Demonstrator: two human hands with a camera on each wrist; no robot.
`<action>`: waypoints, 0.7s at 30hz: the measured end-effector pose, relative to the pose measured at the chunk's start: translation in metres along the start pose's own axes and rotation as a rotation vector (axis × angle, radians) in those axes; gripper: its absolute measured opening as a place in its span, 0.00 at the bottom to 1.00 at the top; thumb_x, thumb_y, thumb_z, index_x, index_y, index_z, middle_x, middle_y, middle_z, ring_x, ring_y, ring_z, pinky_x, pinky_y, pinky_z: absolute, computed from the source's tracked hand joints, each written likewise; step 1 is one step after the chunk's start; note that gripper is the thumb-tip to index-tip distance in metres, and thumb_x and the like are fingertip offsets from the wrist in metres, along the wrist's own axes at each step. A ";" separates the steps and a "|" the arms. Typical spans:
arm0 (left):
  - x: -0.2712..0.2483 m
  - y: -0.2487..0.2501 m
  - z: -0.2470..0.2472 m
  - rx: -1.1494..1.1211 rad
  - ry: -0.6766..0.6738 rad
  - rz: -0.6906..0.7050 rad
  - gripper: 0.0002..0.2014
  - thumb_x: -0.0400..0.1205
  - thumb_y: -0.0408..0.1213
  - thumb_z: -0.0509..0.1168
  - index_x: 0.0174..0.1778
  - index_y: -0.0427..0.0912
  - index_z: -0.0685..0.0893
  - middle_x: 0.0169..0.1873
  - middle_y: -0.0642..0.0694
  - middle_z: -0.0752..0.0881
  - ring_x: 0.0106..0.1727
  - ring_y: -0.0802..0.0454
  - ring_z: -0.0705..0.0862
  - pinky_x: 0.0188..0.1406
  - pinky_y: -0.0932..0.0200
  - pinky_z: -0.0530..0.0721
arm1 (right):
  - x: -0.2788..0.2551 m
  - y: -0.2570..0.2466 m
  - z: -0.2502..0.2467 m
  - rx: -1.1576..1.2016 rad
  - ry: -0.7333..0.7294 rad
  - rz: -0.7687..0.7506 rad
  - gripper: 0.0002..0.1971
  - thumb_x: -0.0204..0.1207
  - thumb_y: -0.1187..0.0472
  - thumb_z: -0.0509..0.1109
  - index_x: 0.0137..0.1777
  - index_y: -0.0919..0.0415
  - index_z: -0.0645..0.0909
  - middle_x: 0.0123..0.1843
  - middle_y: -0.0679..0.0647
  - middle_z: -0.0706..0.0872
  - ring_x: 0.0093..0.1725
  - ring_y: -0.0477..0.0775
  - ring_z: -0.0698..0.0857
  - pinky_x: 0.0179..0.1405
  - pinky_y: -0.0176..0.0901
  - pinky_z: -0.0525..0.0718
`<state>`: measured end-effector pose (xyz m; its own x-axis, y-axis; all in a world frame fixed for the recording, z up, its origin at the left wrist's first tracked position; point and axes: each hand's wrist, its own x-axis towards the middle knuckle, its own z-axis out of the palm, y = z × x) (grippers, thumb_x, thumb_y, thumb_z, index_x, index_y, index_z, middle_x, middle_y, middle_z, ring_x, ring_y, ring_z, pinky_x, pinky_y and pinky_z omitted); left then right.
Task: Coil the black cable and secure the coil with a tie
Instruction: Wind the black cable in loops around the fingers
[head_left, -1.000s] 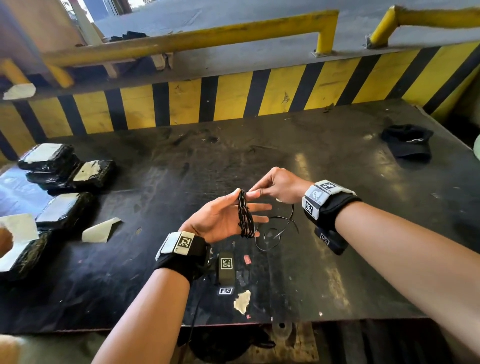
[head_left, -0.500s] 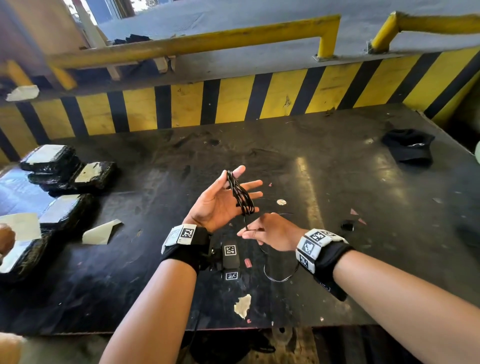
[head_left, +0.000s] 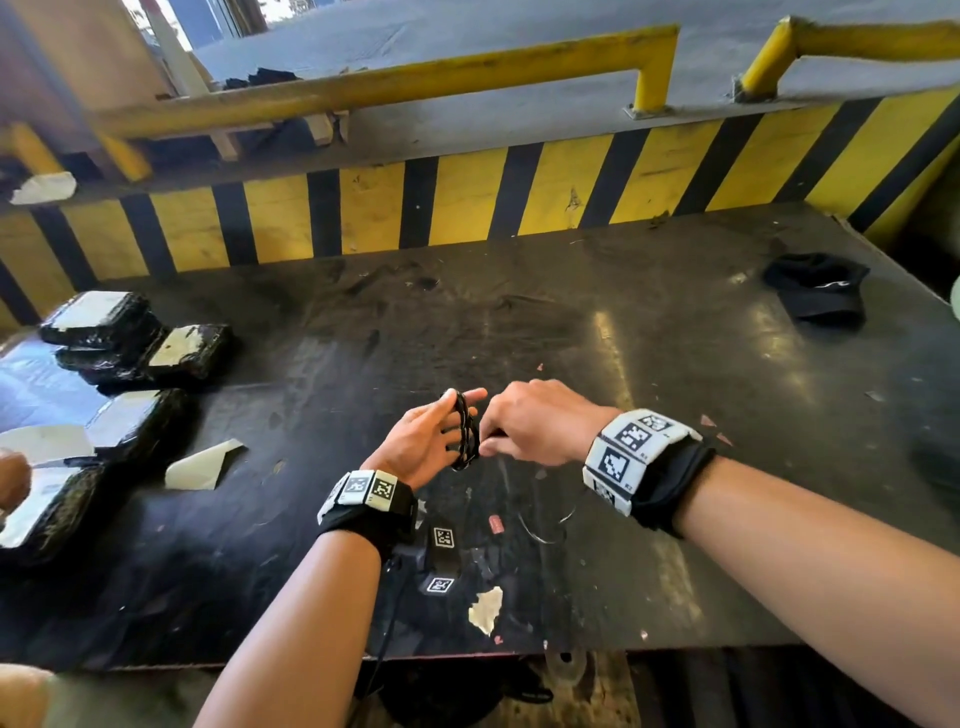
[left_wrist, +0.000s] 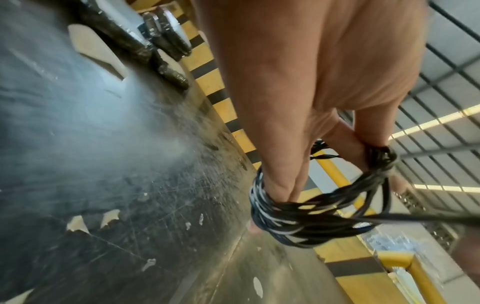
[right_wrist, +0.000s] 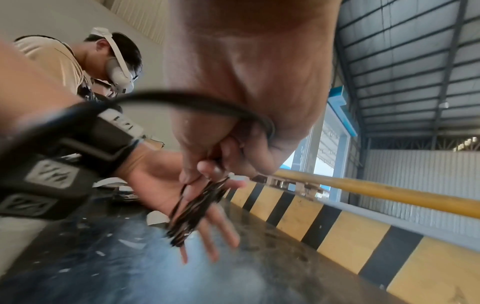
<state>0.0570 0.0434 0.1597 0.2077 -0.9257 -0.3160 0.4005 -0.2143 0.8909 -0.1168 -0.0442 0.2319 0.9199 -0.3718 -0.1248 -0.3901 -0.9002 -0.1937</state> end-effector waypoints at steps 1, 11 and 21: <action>-0.002 -0.002 0.000 0.014 -0.023 -0.015 0.20 0.91 0.49 0.56 0.65 0.44 0.90 0.57 0.38 0.88 0.50 0.45 0.86 0.49 0.50 0.84 | 0.002 0.002 -0.008 -0.020 0.017 -0.003 0.12 0.82 0.43 0.70 0.59 0.42 0.90 0.58 0.51 0.91 0.58 0.59 0.89 0.51 0.49 0.81; -0.009 -0.004 0.008 0.100 -0.174 -0.156 0.22 0.84 0.52 0.64 0.65 0.42 0.91 0.79 0.26 0.74 0.65 0.36 0.72 0.61 0.46 0.80 | 0.023 0.027 -0.054 0.013 0.155 0.090 0.07 0.73 0.42 0.77 0.47 0.40 0.92 0.51 0.45 0.91 0.53 0.56 0.89 0.44 0.44 0.74; -0.013 0.006 0.023 -0.015 -0.239 -0.162 0.21 0.87 0.53 0.60 0.61 0.42 0.91 0.76 0.29 0.79 0.73 0.30 0.78 0.61 0.36 0.81 | 0.025 0.044 -0.048 0.215 0.176 0.164 0.07 0.70 0.41 0.80 0.45 0.39 0.93 0.44 0.40 0.92 0.50 0.49 0.89 0.43 0.45 0.82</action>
<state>0.0357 0.0475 0.1765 -0.0755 -0.9275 -0.3661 0.4248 -0.3621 0.8297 -0.1089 -0.1036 0.2670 0.8295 -0.5585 -0.0046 -0.5161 -0.7632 -0.3889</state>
